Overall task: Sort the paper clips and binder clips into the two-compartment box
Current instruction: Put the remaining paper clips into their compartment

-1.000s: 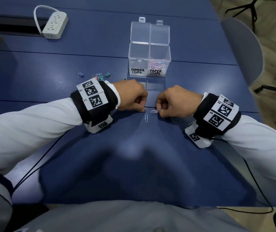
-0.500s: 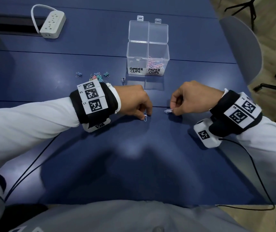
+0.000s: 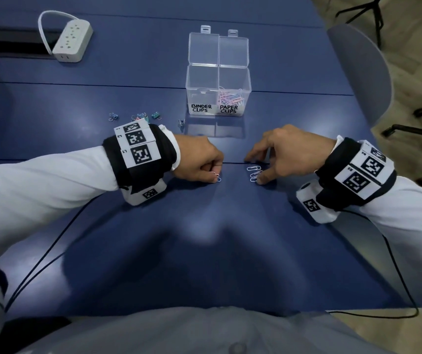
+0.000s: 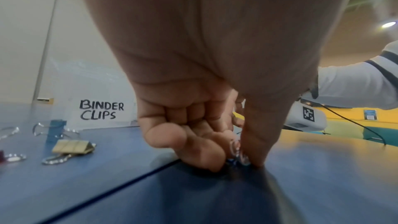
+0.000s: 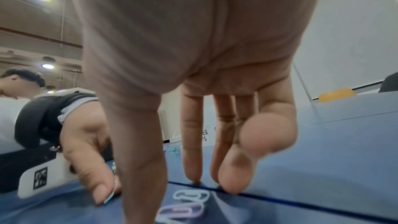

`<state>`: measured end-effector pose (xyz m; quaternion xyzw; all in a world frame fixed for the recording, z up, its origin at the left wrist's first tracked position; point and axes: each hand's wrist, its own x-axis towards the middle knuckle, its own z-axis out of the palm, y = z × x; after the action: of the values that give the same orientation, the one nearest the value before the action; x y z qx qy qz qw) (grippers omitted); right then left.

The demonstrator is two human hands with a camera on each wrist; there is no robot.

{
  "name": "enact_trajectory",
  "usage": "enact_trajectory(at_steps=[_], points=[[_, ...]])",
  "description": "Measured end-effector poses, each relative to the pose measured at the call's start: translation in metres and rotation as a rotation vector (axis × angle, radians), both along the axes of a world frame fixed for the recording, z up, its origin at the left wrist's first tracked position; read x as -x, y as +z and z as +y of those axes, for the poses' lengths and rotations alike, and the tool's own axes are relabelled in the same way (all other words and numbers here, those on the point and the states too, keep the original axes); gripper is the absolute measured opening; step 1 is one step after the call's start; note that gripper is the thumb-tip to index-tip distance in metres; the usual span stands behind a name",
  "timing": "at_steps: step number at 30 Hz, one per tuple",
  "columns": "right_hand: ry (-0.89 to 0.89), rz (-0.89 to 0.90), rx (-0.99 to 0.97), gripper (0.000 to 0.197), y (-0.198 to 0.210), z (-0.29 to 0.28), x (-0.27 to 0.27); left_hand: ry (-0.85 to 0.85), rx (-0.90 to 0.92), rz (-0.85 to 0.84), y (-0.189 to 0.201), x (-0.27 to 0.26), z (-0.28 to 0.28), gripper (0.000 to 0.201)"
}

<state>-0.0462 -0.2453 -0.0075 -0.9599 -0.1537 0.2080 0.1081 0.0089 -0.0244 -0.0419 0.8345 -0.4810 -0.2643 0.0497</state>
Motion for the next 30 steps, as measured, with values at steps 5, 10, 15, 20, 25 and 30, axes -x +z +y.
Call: enact_trajectory(at_steps=[5, 10, 15, 20, 25, 30], points=[[0.023, -0.057, -0.004, 0.033, -0.009, -0.001, 0.007, 0.015, 0.004, -0.003, 0.000, 0.003, 0.001, 0.011], [0.038, -0.103, -0.030, 0.015, -0.012, -0.003, 0.012, 0.087, 0.085, -0.042, 0.031, -0.009, -0.007, 0.017], [0.093, -0.138, 0.048, 0.015, -0.010, -0.001, 0.016, 0.207, 0.216, -0.204, 0.084, -0.048, -0.025, 0.021], [0.152, -0.176, 0.130, 0.015, -0.014, 0.006, 0.022, 0.351, 0.270, -0.358, 0.107, -0.093, -0.054, 0.022], [0.114, -0.152, 0.109, 0.011, -0.015, 0.008, 0.022, 0.436, 0.089, -0.349, 0.095, -0.115, -0.071, 0.026], [0.075, -0.093, 0.006, 0.010, -0.018, 0.006, 0.018, 0.427, 0.103, -0.303, 0.085, -0.116, -0.070, 0.025]])
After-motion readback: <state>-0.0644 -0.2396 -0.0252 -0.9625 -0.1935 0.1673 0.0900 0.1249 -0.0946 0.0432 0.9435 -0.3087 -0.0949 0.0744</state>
